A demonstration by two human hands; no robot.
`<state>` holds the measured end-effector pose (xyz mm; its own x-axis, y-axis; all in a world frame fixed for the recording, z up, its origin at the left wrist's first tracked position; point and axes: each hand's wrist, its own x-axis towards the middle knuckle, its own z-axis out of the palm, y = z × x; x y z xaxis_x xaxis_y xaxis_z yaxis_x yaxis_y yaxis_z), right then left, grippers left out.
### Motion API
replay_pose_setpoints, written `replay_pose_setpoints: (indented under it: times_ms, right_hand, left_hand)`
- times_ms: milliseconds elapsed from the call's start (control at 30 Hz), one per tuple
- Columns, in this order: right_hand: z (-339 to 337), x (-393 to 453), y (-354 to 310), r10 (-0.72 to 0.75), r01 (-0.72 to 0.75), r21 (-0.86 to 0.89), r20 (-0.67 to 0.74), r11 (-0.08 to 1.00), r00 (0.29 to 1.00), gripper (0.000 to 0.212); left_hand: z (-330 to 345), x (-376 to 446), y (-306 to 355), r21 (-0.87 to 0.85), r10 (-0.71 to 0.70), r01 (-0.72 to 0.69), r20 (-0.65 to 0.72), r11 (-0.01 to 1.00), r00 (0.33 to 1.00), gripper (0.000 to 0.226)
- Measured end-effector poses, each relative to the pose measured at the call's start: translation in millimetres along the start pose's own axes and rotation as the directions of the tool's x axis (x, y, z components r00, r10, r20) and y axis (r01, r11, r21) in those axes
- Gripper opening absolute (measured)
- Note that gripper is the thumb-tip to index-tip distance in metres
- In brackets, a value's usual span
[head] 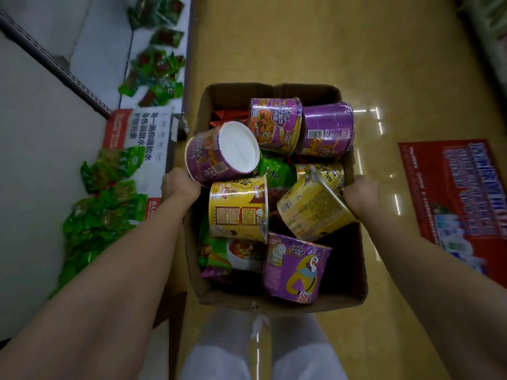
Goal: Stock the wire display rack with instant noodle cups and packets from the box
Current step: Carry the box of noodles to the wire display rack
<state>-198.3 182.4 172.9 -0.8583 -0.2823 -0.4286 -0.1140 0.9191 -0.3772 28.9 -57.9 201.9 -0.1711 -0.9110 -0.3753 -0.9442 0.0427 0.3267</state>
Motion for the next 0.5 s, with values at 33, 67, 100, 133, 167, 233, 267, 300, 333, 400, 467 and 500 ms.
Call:
replay_pose_setpoints:
  times_ms: [33,67,100,133,167,233,267,300,333,400,467,500]
  right_hand:
    - [-16,-9,-5,-0.011,0.011,0.011,-0.024,1.0,1.0,0.029]
    - [-30,-18,-10,-0.015,0.016,0.02,-0.043,1.0,0.999,0.029]
    - [-44,-26,-16,-0.024,0.026,0.024,-0.057,0.999,0.998,0.028]
    - [-56,-33,-21,-0.038,0.04,0.022,-0.067,0.999,0.997,0.027]
    - [-67,-40,-24,-0.054,0.056,0.018,-0.073,0.998,0.996,0.027]
    - [-84,-53,-30,-0.07,0.072,0.031,-0.062,0.997,0.996,0.028]
    - [-93,-61,-33,-0.084,0.086,0.03,-0.056,0.996,0.995,0.029]
    - [-100,-66,-36,-0.093,0.094,0.025,-0.054,0.995,0.994,0.029]
    - [-105,-70,-38,-0.09,0.091,0.014,-0.054,0.996,0.994,0.03]
    - [-115,-78,-44,-0.09,0.09,-0.002,-0.055,0.996,0.994,0.032]
    - [-122,-82,-47,-0.089,0.088,-0.021,-0.041,0.996,0.995,0.034]
    - [-124,-84,-48,-0.085,0.084,-0.036,-0.031,0.996,0.996,0.034]
  left_hand:
    - [-16,-9,4,0.0,0.016,-0.016,-0.008,1.0,1.0,0.033]
    - [-31,-17,7,0.001,0.038,-0.038,-0.009,0.999,0.999,0.033]
    - [-45,-25,10,-0.004,0.063,-0.063,-0.012,0.998,0.998,0.033]
    - [-57,-32,13,-0.006,0.085,-0.085,-0.017,0.996,0.996,0.033]
    - [-68,-39,15,0.001,0.103,-0.103,-0.024,0.995,0.994,0.032]
    - [-87,-55,18,0.021,0.111,-0.111,-0.038,0.994,0.993,0.029]
    - [-96,-63,19,0.024,0.109,-0.108,-0.045,0.994,0.993,0.029]
    - [-103,-69,20,0.031,0.106,-0.104,-0.05,0.994,0.993,0.028]
    - [-108,-74,20,0.037,0.096,-0.095,-0.047,0.995,0.994,0.028]
    - [-118,-83,20,0.029,0.095,-0.094,-0.038,0.995,0.995,0.026]
    - [-123,-90,23,0.014,0.097,-0.096,-0.03,0.995,0.995,0.023]
    - [-125,-92,24,0.015,0.097,-0.096,-0.024,0.995,0.995,0.023]
